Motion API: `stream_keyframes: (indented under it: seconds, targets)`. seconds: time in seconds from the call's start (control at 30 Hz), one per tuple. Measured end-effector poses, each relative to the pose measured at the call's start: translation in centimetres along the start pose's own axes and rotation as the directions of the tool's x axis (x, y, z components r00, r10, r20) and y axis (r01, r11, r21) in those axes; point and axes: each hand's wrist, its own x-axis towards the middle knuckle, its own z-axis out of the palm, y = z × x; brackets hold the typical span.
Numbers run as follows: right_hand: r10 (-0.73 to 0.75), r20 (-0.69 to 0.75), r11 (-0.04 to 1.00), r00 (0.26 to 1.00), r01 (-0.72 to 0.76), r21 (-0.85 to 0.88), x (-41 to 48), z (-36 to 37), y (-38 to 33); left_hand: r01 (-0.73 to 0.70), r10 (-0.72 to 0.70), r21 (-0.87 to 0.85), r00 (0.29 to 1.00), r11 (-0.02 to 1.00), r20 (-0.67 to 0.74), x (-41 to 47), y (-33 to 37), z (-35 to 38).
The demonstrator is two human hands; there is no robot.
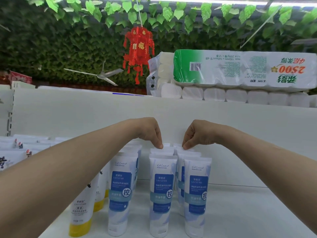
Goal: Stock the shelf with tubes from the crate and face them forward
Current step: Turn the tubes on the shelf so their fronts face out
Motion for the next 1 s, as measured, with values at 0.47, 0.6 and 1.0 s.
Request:
stream_keyframes:
  seconds: [0.47, 0.6, 1.0]
  targets:
    - [0.002, 0.017, 0.998, 1.0, -0.001, -0.056, 0.65, 0.48, -0.29, -0.075, 0.079, 0.095, 0.996, 0.993, -0.04, 0.48, -0.02, 0.37]
    - [0.012, 0.02, 0.999, 1.0, -0.011, -0.053, 0.52, 0.4, -0.44, -0.076, 0.079, 0.09, 0.996, 0.993, -0.036, 0.45, -0.16, 0.32]
    - [0.041, 0.02, 0.998, 0.999, -0.039, -0.057, 0.15, 0.42, -0.63, -0.054, 0.055, 0.086, 0.998, 0.995, -0.012, -0.18, -0.11, 0.39]
